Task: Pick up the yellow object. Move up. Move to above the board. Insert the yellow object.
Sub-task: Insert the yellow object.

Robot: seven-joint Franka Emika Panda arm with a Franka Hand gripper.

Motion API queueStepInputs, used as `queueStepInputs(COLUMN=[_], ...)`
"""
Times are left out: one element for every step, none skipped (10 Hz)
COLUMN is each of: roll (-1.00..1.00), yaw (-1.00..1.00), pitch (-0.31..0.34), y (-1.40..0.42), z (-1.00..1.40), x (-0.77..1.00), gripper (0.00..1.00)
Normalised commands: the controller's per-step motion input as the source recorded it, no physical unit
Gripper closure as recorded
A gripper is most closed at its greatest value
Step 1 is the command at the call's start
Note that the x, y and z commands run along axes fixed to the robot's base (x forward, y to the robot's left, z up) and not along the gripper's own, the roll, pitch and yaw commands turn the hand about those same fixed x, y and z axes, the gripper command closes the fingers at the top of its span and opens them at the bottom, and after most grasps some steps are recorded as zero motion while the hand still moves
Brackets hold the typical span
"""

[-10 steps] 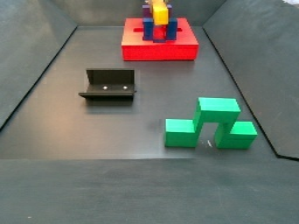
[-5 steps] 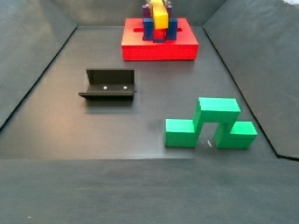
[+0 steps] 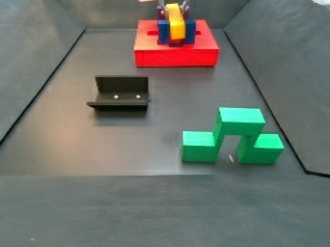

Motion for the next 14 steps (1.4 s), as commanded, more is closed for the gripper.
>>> queueStepInputs(roll=[-0.26, -0.26, -0.25, -0.20, -0.15, -0.08, 0.00, 0.00, 0.00, 0.00, -0.01, 0.00, 0.00, 0.00], yaw=[0.00, 0.00, 0.00, 0.00, 0.00, 0.00, 0.00, 0.00, 0.02, 0.03, 0.05, 0.08, 0.11, 0.11], pitch=[-0.046, -0.046, -0.043, -0.014, -0.004, 0.000, 0.000, -0.009, -0.026, -0.030, -0.041, -0.050, -0.057, -0.056], y=[0.00, 0.00, 0.00, 0.00, 0.00, 0.01, 0.06, 0.06, 0.04, 0.02, 0.00, 0.00, 0.00, 0.00], z=[-0.23, -0.23, -0.23, -0.08, -0.05, 0.00, 0.00, 0.00, -0.03, -0.04, -0.06, -0.11, -0.16, -0.17], x=[0.00, 0.00, 0.00, 0.00, 0.01, 0.05, 0.05, 0.04, 0.00, 0.00, 0.01, 0.05, 0.10, 0.11], gripper=[1.00, 1.00, 1.00, 1.00, 1.00, 1.00, 1.00, 1.00, 1.00, 1.00, 1.00, 1.00, 1.00, 1.00])
